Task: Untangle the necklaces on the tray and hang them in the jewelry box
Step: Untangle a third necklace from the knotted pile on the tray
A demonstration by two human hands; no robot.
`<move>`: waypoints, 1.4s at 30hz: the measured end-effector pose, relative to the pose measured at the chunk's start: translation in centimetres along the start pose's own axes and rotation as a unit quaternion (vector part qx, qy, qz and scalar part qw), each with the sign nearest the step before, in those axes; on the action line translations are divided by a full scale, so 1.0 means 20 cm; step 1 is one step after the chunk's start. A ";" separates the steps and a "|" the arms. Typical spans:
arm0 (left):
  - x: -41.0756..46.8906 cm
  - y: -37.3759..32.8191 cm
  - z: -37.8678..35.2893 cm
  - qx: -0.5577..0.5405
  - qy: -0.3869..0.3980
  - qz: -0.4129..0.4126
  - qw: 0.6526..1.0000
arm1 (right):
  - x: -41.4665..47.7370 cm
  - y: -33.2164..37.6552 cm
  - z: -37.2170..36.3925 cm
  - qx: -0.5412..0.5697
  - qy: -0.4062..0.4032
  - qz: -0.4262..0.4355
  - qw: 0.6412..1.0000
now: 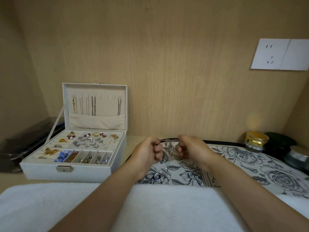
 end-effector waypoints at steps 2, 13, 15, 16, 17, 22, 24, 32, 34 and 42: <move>0.01 0.01 0.02 0.048 -0.010 -0.001 0.999 | 0.00 0.00 0.01 0.130 -0.001 -0.012 0.991; -0.01 -0.10 0.07 0.285 -0.103 -0.114 0.946 | 0.00 0.06 0.05 0.204 -0.002 0.042 0.978; -0.02 -0.12 0.12 0.281 -0.134 -0.124 0.942 | 0.00 0.09 0.05 0.086 0.002 0.086 0.993; -0.02 -0.13 0.15 0.298 -0.155 -0.129 0.933 | -0.01 0.11 0.04 0.039 0.005 0.101 0.994; -0.02 -0.14 0.18 0.324 -0.175 -0.138 0.919 | -0.01 0.11 0.03 0.000 0.010 0.108 0.994; -0.03 -0.17 0.14 0.484 -0.172 -0.191 0.836 | 0.01 0.04 -0.02 -0.205 0.038 0.105 0.972; -0.05 -0.18 0.08 0.541 -0.144 -0.212 0.801 | 0.02 0.03 -0.01 -0.272 0.019 0.120 0.954; -0.06 -0.13 0.01 0.726 -0.015 -0.126 0.676 | 0.00 0.04 -0.01 -0.441 0.010 0.142 0.886; -0.06 -0.15 0.04 0.758 -0.022 -0.099 0.644 | -0.01 0.05 0.00 -0.491 0.004 0.136 0.860; -0.09 -0.21 0.09 0.839 -0.055 -0.044 0.540 | -0.02 0.07 0.06 -0.648 -0.070 0.124 0.748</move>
Point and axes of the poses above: each hand's wrist, its own x-axis towards the middle knuckle, its own z-axis out of the back of the hand, y = z × x, the point moved 9 cm from there along x, towards the middle knuckle, and after that the axes turned 2 degrees about -z, right-handed, at the moved point
